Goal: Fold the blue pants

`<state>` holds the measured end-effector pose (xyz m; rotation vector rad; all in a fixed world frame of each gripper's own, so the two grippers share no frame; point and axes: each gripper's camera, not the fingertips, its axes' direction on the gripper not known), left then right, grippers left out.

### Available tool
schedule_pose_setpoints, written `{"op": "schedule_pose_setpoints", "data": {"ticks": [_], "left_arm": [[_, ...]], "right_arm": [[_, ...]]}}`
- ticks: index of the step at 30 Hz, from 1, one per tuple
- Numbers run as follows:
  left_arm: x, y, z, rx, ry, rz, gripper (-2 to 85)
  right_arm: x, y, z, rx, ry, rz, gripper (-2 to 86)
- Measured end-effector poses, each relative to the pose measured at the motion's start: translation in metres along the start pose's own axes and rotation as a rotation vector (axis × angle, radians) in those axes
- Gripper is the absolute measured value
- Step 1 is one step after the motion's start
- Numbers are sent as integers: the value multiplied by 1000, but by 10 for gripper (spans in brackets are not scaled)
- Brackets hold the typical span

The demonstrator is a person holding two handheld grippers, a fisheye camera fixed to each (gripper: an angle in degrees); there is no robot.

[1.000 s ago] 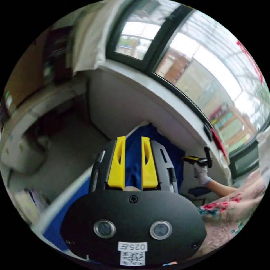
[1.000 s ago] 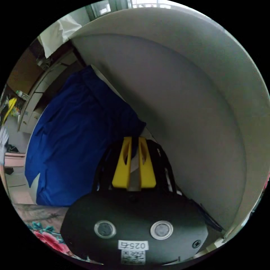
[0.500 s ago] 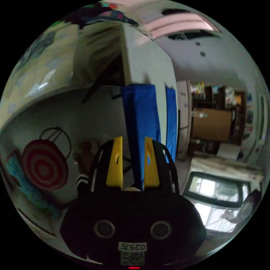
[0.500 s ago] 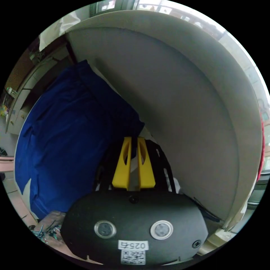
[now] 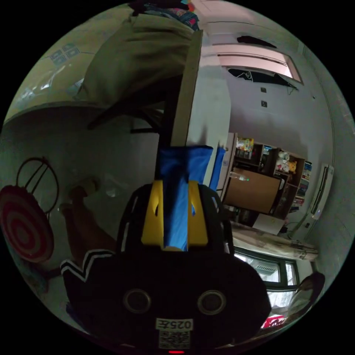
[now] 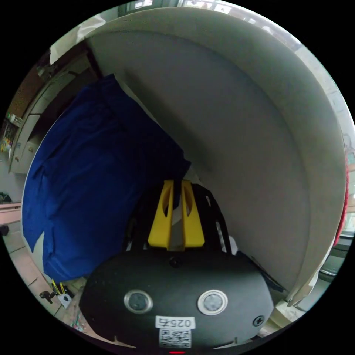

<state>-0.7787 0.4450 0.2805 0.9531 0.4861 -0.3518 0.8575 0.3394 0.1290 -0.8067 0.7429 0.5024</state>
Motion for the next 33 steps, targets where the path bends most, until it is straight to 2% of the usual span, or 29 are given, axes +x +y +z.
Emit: {"op": "schedule_pose_setpoints", "data": {"ticks": [4, 8, 12, 15, 20, 23, 28, 31, 33], "left_arm": [[6, 16, -30, 47, 43, -58, -6], [49, 21, -61, 37, 72, -24, -11], [120, 15, -59, -38, -61, 64, -13], [163, 19, -56, -55, -144, 128, -13], [207, 32, -56, -82, -324, 211, -12], [215, 36, -60, -108, -354, 196, -12], [239, 40, -60, -130, -379, 191, -12], [280, 32, -26, -149, -432, 303, -12], [307, 14, 29, -206, -434, 357, -11]], "right_arm": [[25, -5, -18, -26, -94, 39, 19], [61, -11, -61, -22, -333, 78, 12], [101, -16, -102, -35, -655, 135, 8], [126, -13, -125, -23, -762, 138, 7], [164, 1, -150, -4, -800, 148, 4], [181, 8, -159, 1, -789, 135, 4], [189, 2, -177, -1, -904, 142, 6], [171, -28, -190, 30, -866, 67, 9], [142, -64, -187, 47, -754, -21, 14]]}}
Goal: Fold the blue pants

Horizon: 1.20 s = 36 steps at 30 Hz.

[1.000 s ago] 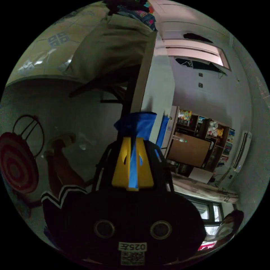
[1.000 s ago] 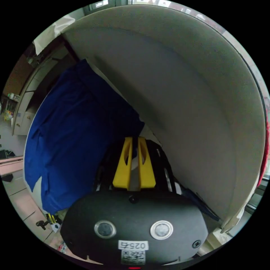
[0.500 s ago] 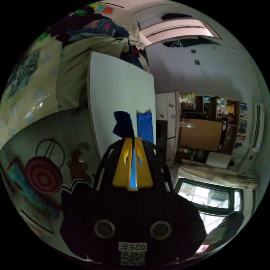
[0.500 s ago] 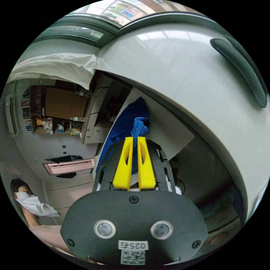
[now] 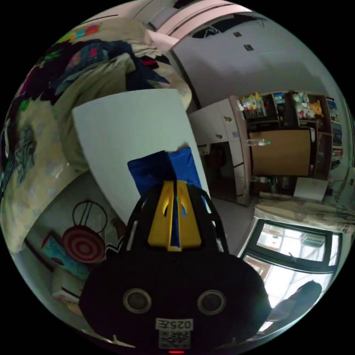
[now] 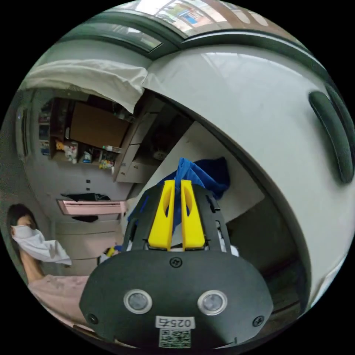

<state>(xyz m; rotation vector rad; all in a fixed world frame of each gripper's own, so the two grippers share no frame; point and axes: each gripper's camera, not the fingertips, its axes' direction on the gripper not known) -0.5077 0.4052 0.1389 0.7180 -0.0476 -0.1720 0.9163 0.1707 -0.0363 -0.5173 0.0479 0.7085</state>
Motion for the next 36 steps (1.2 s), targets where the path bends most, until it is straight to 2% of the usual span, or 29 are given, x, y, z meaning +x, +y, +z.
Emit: {"op": "schedule_pose_setpoints", "data": {"ticks": [2, 6, 8, 11, 13, 16, 18, 23, 27, 29, 32, 34, 36], "left_arm": [[25, -30, 41, -47, 41, 46, -9], [68, -73, 155, -216, -100, 151, 28], [72, -76, 187, -269, -100, 145, 51], [81, -67, 193, -215, -79, 191, 58], [97, -50, 185, -172, -138, 289, 57], [140, 14, 189, -196, -177, 605, 50], [179, 95, 222, -358, -147, 933, 40], [227, 276, 326, -709, -107, 1474, 37], [249, 395, 396, -797, -139, 1837, 31], [255, 430, 419, -808, -156, 1944, 33], [258, 471, 462, -870, -212, 2031, 39], [255, 486, 483, -893, -262, 2057, 39], [253, 492, 495, -839, -308, 2089, 24]], "right_arm": [[-9, -24, 25, 6, 71, -41, 20], [-9, -67, 94, -46, 239, -77, 45], [-5, -76, 113, -71, 267, -72, 55], [-9, -76, 107, -12, 284, -59, 73], [-10, -71, 96, 21, 272, -50, 87], [-9, -62, 93, -27, 200, -61, 108], [-11, -55, 105, -72, 153, -86, 118], [-8, -60, 143, -71, 23, 8, 119], [0, -77, 170, -16, 8, 149, 109], [2, -85, 181, -29, -2, 189, 91], [-5, -93, 186, 30, -88, 117, 76], [-14, -91, 176, 71, -58, 62, 82], [-21, -76, 156, 126, 35, -5, 107]]}}
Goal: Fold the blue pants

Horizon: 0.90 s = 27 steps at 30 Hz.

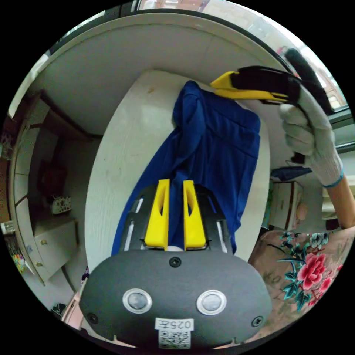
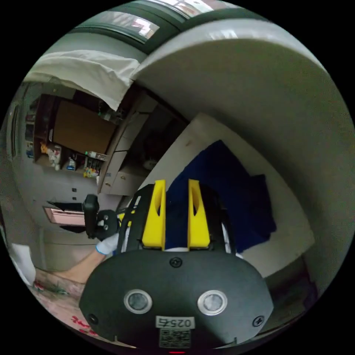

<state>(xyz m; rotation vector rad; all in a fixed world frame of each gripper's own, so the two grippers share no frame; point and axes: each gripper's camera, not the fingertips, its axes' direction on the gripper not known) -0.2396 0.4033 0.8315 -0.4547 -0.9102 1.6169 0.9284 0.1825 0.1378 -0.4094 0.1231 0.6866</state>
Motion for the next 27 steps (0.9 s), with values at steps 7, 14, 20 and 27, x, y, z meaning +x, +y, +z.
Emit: {"op": "schedule_pose_setpoints", "data": {"ticks": [7, 14, 20, 27], "left_arm": [[-54, 30, -29, 124, 321, -158, 19], [-68, -49, -28, 138, 445, -93, 65], [-44, -135, 31, -32, 302, 39, 77], [-50, -147, 68, -110, 476, 103, -4]], "right_arm": [[31, 44, -24, -56, 178, -144, 147], [51, 42, -1, -113, 116, -235, 162], [38, 31, 15, -108, 160, -360, 165], [52, 33, 26, -132, 125, -403, 177]]}}
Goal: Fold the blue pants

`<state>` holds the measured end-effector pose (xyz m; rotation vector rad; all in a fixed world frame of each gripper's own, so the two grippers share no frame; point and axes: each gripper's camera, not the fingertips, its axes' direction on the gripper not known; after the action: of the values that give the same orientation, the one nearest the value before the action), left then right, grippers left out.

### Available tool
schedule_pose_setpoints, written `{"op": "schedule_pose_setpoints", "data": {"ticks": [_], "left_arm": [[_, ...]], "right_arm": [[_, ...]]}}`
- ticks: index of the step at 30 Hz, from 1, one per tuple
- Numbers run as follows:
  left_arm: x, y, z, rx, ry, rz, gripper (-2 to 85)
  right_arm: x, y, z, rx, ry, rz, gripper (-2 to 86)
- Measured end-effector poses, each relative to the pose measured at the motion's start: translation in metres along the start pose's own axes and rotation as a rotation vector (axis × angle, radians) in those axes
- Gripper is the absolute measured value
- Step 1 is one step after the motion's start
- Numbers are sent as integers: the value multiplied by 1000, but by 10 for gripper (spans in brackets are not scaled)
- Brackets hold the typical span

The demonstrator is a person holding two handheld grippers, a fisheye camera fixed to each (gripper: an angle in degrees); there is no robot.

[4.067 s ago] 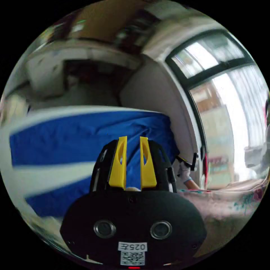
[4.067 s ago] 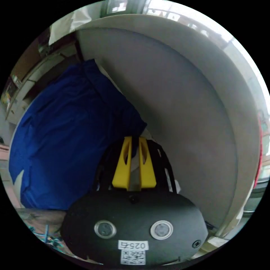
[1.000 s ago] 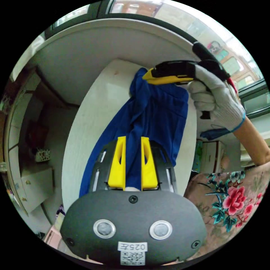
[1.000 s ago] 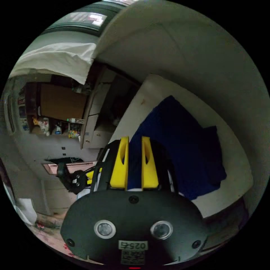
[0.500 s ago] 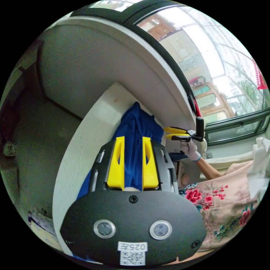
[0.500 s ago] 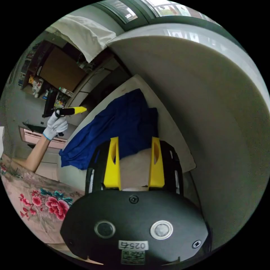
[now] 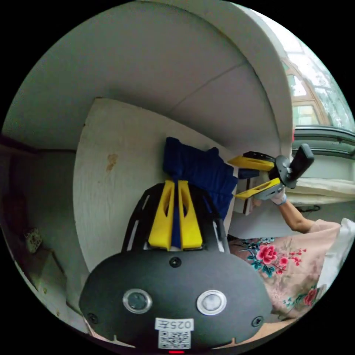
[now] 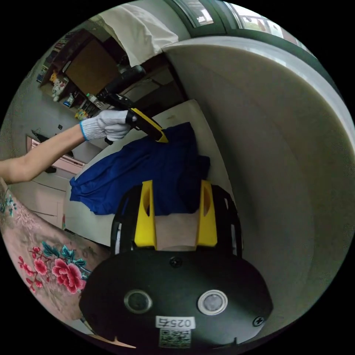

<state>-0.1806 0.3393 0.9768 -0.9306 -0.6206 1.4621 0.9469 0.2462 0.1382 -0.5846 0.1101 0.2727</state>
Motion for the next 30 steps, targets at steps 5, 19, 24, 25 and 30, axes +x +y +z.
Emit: {"op": "schedule_pose_setpoints", "data": {"ticks": [5, 19, 24, 25, 30], "left_arm": [[30, 53, -46, 178, 277, 204, -9], [137, 83, -57, 34, 307, 571, -14], [92, 18, 3, -73, 181, 419, -14], [87, 11, 13, -96, 163, 405, -14], [78, -33, 87, -249, -45, 408, -10]], "right_arm": [[3, 13, -17, 108, -98, -37, 199], [-21, 34, -12, -67, -238, -392, 43], [8, 68, 12, -160, -229, -209, 2], [13, 71, 14, -166, -257, -180, 1], [39, 99, 18, -120, -278, 30, -1]]}}
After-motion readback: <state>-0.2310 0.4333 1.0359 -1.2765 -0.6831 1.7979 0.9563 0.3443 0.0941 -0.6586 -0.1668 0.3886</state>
